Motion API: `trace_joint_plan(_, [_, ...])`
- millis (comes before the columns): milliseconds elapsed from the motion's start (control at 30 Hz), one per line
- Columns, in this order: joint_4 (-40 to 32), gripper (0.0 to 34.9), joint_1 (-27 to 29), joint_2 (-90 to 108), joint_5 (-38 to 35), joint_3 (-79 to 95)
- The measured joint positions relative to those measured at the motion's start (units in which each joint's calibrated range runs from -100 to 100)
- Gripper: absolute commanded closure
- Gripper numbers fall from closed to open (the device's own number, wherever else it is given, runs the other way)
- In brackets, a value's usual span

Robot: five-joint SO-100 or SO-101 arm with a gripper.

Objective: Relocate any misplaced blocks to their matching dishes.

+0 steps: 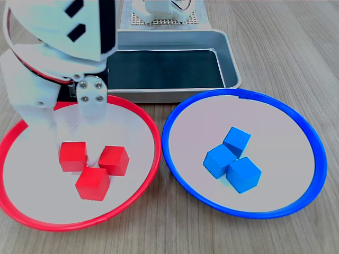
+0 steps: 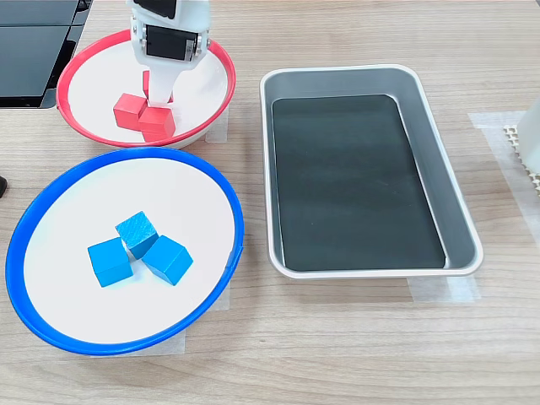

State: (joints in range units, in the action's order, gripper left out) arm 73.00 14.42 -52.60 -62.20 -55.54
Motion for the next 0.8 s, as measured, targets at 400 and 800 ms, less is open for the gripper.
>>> trace_joint_plan(400, [-2.20, 29.1, 0.00, -0.34, 0.00, -1.09])
trace_joint_plan(800, [-9.46, 34.6, -4.78, 17.90, 6.69, 19.60])
